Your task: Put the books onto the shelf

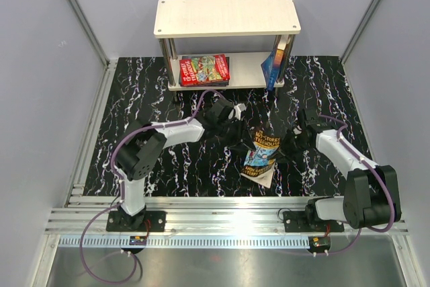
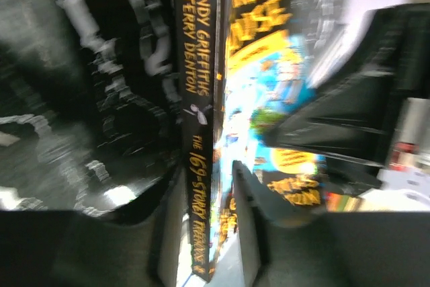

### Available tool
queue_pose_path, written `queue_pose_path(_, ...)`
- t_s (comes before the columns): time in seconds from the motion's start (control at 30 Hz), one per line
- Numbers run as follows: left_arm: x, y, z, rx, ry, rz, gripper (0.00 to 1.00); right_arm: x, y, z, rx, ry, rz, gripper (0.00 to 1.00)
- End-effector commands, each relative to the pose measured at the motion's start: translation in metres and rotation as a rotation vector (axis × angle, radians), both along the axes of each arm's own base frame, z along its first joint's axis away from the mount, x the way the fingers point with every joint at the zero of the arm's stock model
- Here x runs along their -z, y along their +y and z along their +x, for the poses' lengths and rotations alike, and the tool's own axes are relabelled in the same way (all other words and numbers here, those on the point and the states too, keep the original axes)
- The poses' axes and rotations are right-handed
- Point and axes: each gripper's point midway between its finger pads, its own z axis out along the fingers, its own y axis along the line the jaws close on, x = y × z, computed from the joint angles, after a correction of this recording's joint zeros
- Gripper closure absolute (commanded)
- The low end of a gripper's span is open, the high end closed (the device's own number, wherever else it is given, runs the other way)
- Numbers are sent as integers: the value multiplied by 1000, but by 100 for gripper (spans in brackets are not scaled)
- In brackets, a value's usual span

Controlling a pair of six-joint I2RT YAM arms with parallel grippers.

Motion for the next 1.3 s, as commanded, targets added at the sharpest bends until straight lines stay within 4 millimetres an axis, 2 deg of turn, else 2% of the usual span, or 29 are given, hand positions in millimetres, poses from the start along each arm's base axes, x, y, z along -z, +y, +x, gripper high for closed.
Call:
queue_pose_path(0.0,-106,-58,-55,271,1,-449,56,-33,25,28,-45,-151,133,100)
queue_pose_path(0.03,-116,-62,-56,285,-25,-498,54,-33,25,28,-45,-149,133,100)
queue_pose_path(0.13,-126,-73,-63,303,-8,-537,52,-34,25,28,-48,-152,135,100)
queue_pose_path(0.27,-120,-79,-67,308,1,-507,63,-33,25,26,-53,-151,133,100)
queue_pose_path(0.33,-112,-78,-67,296,2,-467,71,-32,24,24,-56,-149,131,100)
queue_pose_path(0.4,-104,-79,-63,292,-30,-427,94,-33,25,24,-59,-154,132,100)
queue_pose_path(0.43,-88,-74,-65,277,7,-344,100,-33,24,24,-61,-154,132,100)
queue_pose_path(0.47,-86,-75,-52,253,-88,-300,100,-34,24,22,-65,-152,132,100)
queue_pose_path(0.53,-64,-62,-50,221,-74,-148,100,-38,23,22,-66,-154,127,100)
queue_pose_path(0.6,-63,-55,-31,153,-164,-68,100,-44,22,22,-66,-157,111,52)
queue_pose_path(0.67,-62,-42,-18,82,-186,-6,100,-58,14,24,-43,-158,60,15)
queue_pose_path(0.7,-73,-37,-8,16,-208,-6,100,-66,11,25,-35,-160,40,1)
queue_pose_path(0.8,-84,-19,21,-132,-232,-28,100,-104,4,28,-12,-189,-1,0)
queue_pose_path(0.83,-102,-9,33,-188,-270,-63,100,-124,2,29,-4,-214,-7,0)
queue_pose_path(0.9,-121,5,54,-301,-312,-87,100,-146,3,28,4,-250,0,0)
queue_pose_path(0.93,-148,18,71,-372,-361,-146,100,-160,3,27,6,-270,12,0)
queue_pose_path(0.97,-148,30,76,-429,-357,-142,100,-168,4,25,5,-285,21,0)
queue_pose_path(1.0,-162,47,99,-569,-374,-168,100,-173,5,22,3,-291,29,0)
queue_pose_path(1.03,-190,58,107,-632,-420,-248,100,-177,5,18,-2,-284,37,0)
queue_pose_path(1.07,-189,65,113,-672,-426,-269,100,-180,5,14,-4,-290,40,0)
queue_pose_path(1.13,-213,77,131,-732,-439,-370,100,-177,3,7,-11,-278,34,0)
queue_pose_path(1.17,-214,76,138,-730,-433,-388,100,-173,2,1,-14,-273,29,0)
queue_pose_path(1.2,-225,76,144,-732,-436,-416,100,-169,1,-1,-14,-263,24,0)
queue_pose_path(1.27,-230,79,157,-757,-451,-442,100,-161,0,-11,-22,-240,21,0)
